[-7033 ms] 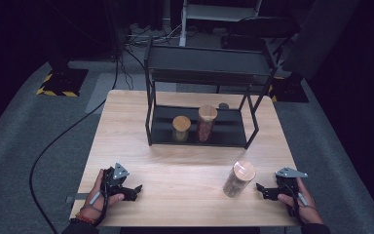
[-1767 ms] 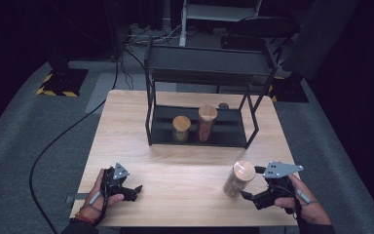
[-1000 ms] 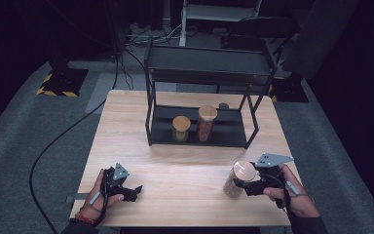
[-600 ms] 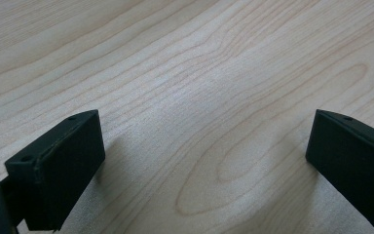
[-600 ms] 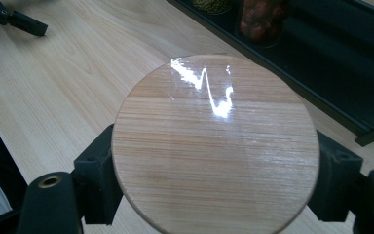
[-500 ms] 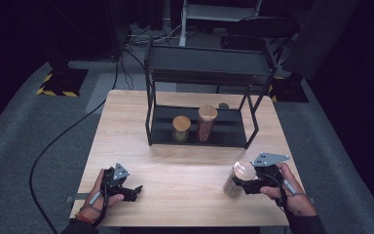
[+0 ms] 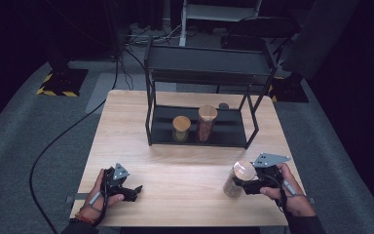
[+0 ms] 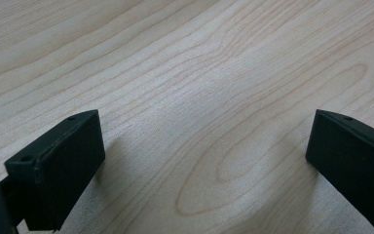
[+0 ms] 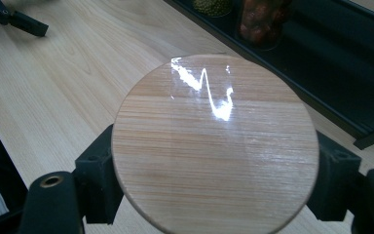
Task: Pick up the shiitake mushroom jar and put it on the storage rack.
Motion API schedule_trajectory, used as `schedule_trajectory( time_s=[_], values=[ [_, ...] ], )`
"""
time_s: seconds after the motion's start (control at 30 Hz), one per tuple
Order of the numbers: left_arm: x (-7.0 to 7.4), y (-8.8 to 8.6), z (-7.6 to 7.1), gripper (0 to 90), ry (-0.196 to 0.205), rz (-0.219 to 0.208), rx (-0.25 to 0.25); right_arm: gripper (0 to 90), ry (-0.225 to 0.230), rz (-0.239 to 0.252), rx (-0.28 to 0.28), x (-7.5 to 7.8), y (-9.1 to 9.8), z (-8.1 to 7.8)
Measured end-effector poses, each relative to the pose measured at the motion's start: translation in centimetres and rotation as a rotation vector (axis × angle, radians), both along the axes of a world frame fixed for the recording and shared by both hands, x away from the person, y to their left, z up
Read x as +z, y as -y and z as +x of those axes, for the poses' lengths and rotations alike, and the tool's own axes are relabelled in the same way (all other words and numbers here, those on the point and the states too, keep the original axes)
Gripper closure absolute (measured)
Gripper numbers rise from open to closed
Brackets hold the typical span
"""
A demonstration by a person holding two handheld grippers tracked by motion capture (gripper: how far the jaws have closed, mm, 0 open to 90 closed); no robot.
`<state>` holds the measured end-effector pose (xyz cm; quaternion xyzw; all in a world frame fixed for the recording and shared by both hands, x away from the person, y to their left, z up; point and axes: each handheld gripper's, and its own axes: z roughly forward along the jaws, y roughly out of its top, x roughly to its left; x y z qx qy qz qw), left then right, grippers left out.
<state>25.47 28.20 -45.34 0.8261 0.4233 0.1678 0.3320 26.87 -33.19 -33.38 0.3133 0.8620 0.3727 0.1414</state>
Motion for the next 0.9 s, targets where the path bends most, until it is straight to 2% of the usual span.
schedule_trajectory(
  time_s=[0.4, 0.9],
  values=[
    [0.00, -0.05, 0.07, 0.3, -0.001, -0.001, -0.003, 24.1, -0.005, -0.009, -0.007, 0.35, -0.53, 0.35],
    [0.00, -0.05, 0.07, 0.3, 0.000, -0.001, -0.005, 24.1, 0.003, -0.006, -0.032, 0.77, -0.03, 0.31]
  ],
)
